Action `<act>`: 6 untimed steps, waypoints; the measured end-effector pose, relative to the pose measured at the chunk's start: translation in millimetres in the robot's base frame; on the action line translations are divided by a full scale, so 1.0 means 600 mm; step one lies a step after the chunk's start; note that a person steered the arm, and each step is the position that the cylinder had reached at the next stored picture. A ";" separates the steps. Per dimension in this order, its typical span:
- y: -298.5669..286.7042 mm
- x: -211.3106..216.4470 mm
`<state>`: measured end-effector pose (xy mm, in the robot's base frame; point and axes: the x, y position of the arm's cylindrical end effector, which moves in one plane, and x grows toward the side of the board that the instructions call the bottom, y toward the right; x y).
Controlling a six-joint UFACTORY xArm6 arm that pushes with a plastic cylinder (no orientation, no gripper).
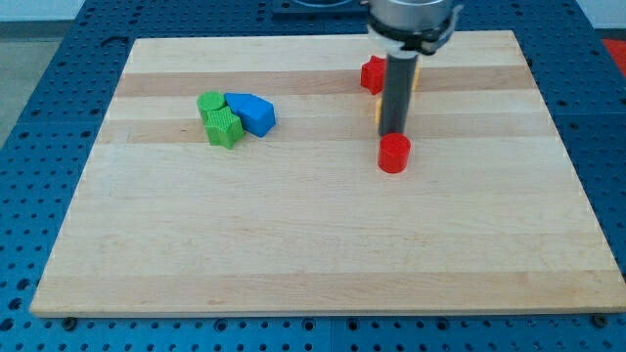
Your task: Move the red circle towards the bottom center
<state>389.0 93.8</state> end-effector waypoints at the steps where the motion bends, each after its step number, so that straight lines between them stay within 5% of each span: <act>1: 0.002 -0.048; 2: 0.012 -0.053; 4: -0.004 0.061; 6: -0.179 0.170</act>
